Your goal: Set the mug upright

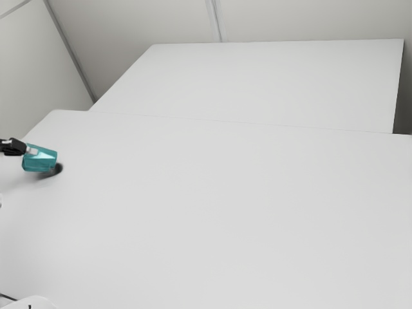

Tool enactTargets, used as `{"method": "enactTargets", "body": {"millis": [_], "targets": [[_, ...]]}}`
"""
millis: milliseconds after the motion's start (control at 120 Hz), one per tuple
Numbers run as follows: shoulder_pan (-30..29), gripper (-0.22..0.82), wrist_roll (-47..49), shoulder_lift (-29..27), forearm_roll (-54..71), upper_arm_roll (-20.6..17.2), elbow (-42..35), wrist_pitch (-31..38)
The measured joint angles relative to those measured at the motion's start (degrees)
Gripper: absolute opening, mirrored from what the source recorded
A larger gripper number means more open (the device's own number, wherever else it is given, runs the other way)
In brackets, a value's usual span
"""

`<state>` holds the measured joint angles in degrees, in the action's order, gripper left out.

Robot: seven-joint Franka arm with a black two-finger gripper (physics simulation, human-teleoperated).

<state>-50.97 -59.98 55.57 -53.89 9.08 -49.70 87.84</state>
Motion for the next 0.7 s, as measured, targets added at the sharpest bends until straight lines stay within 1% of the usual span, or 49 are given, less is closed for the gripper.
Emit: {"method": "enactTargets", "body": {"millis": [100,217,500,617,700], "targets": [[1.0,-0.17,0.1,-2.0,0.6,0.2,-1.3,-0.1],[2.8,-0.17,0.3,-5.8,2.5,0.2,-4.0,0.0],[12.1,-0.18,3.7,-16.5,18.3,-0.4,-11.4,0.5],[15.5,-0.18,5.9,-20.9,24.2,-0.6,-17.0,1.5],[18.5,-0.18,7.7,-23.1,28.1,-0.7,-20.1,2.5]]}}
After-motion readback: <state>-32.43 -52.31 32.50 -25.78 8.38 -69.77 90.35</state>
